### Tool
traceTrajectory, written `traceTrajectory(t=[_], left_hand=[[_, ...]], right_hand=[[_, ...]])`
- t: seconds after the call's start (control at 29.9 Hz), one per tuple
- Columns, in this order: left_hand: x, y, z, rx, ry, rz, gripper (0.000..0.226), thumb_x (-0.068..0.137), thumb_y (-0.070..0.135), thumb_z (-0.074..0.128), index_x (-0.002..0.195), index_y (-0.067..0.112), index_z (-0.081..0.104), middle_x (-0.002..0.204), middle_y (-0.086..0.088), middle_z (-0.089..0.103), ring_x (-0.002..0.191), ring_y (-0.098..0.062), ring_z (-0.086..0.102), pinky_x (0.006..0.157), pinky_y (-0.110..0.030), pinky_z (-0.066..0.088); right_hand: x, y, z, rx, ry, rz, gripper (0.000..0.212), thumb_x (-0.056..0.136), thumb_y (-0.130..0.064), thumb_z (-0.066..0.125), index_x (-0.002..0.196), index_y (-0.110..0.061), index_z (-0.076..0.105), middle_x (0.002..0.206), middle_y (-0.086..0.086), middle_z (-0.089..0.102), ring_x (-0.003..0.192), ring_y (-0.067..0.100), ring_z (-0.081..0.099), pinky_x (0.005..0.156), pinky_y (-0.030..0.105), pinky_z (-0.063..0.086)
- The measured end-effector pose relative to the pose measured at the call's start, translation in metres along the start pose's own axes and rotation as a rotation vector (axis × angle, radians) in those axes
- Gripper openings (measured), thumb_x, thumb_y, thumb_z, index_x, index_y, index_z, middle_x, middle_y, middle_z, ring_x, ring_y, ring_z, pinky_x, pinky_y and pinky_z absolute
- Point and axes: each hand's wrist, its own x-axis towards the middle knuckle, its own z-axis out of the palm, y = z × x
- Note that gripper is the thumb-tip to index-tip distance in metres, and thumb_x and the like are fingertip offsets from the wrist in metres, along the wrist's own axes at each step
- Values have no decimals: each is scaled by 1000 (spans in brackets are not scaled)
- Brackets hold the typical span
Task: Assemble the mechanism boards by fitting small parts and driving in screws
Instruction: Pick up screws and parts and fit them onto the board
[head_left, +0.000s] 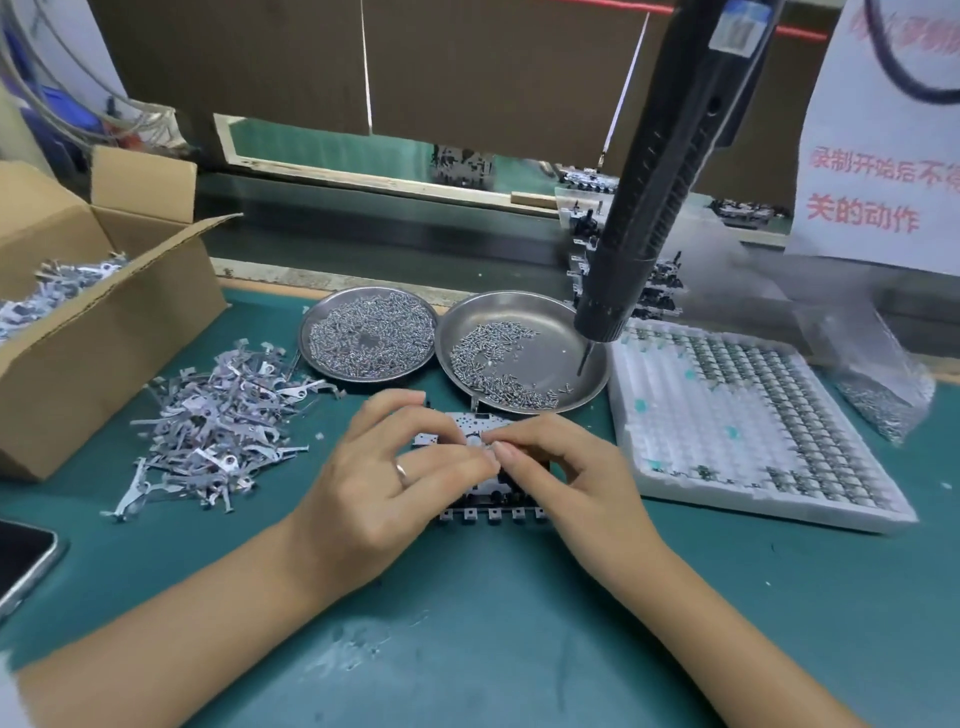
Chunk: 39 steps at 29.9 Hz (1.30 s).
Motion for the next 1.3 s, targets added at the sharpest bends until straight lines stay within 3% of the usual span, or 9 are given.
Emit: traceTrajectory(t=[0.23,0.37,0.53,0.63,0.77,0.87,0.97,1.07,1.3], left_hand=[[-6,2,-1,-169,-81,-33,18,99,7,43,107,10,59,94,2,73,91,-18,55,101,-36,34],[-3,2,4,-232,-46,-90,16,87,3,65,101,8,71,99,2,70,91,-16,59,101,-38,38],[2,4,2,-389,-56,-402,19,84,20,68,100,11,68,93,0,69,85,-16,62,96,-34,42],[3,8,-2,-451,-113,-585,16,80,25,72,95,25,67,83,7,69,81,-12,59,86,-30,43],[3,10,-5,-506,-199,-827,13,74,40,64,86,44,65,86,21,67,91,-1,55,90,-22,39],[4,12,-6,-530,-231,-867,13,72,40,65,84,40,68,92,30,64,88,4,56,93,-30,39],[4,12,-6,-627,-246,-931,12,73,29,73,84,34,71,82,23,69,80,1,64,87,-30,48],[1,10,-5,-690,-275,-980,20,75,15,76,83,33,71,80,16,72,77,1,67,78,-19,52],[-2,9,-6,-698,-310,-1065,20,76,19,76,87,35,70,77,13,73,76,-10,68,75,-29,53]], right_hand=[[-2,-1,-1,-23,-112,13,20,91,-12,61,98,-28,71,89,-18,67,91,4,57,83,16,42],[0,-2,-3,22,-40,1,24,85,-7,67,90,-31,72,79,-18,69,84,4,58,80,15,41],[1,4,-7,-132,90,-28,25,81,-7,72,90,-31,73,77,-19,66,89,7,57,84,16,43],[1,6,-8,-184,86,-51,25,80,-9,73,94,-31,72,79,-11,66,88,9,56,84,24,45],[-1,8,-8,-231,60,-51,29,81,-12,74,93,-39,70,78,-11,61,85,7,53,84,28,44],[-1,7,-8,-291,35,-80,24,81,-11,74,94,-31,74,80,-7,66,85,11,54,84,33,45],[1,6,-8,-357,30,-195,17,79,-5,74,91,-16,77,85,-10,70,82,16,59,81,36,48],[0,6,-9,-318,37,-189,17,78,-2,74,92,-12,77,84,-3,73,80,13,63,77,32,50],[-2,6,-10,-298,-44,-162,18,80,-3,73,95,-13,76,80,-9,69,78,4,60,74,18,46]])
